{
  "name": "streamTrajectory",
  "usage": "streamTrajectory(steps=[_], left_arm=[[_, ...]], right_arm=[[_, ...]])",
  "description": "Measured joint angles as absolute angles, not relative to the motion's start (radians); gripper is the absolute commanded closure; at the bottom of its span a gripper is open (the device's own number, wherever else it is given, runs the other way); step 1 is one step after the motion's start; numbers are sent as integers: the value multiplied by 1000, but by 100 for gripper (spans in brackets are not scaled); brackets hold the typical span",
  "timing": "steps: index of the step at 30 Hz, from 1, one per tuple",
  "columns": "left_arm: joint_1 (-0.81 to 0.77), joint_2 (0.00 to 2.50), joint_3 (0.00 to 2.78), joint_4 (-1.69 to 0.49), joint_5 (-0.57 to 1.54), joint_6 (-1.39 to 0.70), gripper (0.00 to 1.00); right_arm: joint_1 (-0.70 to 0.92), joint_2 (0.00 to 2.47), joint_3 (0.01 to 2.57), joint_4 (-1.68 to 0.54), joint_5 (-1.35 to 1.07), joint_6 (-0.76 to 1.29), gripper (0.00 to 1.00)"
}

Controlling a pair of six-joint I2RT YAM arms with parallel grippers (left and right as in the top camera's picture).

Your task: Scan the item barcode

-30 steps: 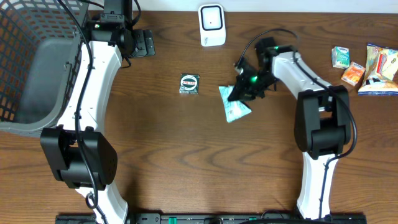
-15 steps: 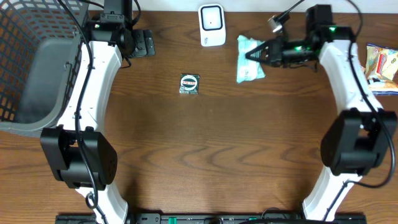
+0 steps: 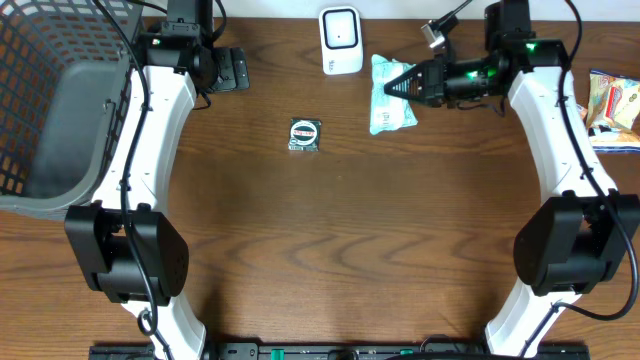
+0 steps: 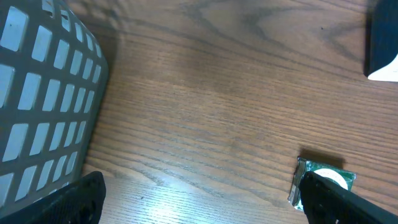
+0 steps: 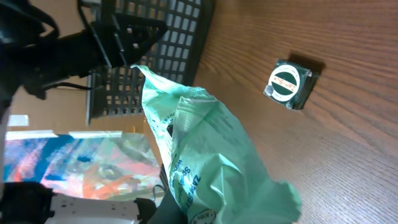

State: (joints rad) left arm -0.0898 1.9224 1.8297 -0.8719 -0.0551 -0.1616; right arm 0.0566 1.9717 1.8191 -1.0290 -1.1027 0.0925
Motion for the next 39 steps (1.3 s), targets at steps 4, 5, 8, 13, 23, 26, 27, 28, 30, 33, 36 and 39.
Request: streamTrajectory(steps=[4, 5, 8, 13, 23, 26, 27, 28, 30, 33, 36, 39], left_arm=[[-90, 1922, 1830, -871, -56, -162, 2], [-90, 1922, 1830, -872, -55, -162, 2], [-90, 1922, 1830, -872, -55, -162, 2], [-90, 1922, 1830, -872, -55, -162, 2], [-90, 1922, 1830, -872, -55, -162, 2], [-90, 1922, 1830, -872, -55, -162, 2], [-90, 1922, 1830, -871, -55, -162, 2], [-90, 1922, 1830, -872, -55, -162, 2], [-90, 1922, 1830, -872, -55, -162, 2], [-90, 1922, 1830, -872, -55, -162, 2], [-90, 1922, 1830, -872, -55, -162, 2], [-90, 1922, 1830, -871, -55, -162, 2]], right_arm=[[80, 1972, 1819, -1017, -1061, 109, 99], [86, 1972, 1819, -1008, -1053, 112, 99], [93, 1972, 1819, -991, -1041, 118, 99], [94, 1972, 1819, -973, -1033, 122, 99], [96, 1972, 1819, -971, -1031, 126, 99], [102, 1972, 1819, -971, -1024, 126, 99], [106, 1972, 1819, -971, -1016, 126, 99], [111, 1972, 1819, -971, -997, 127, 99], [123, 1972, 1819, -973, -945, 134, 99], [150, 1972, 1819, -976, -820, 163, 99], [186, 1972, 1819, -978, -647, 196, 99], [235, 1972, 1819, -979, -380, 239, 99]])
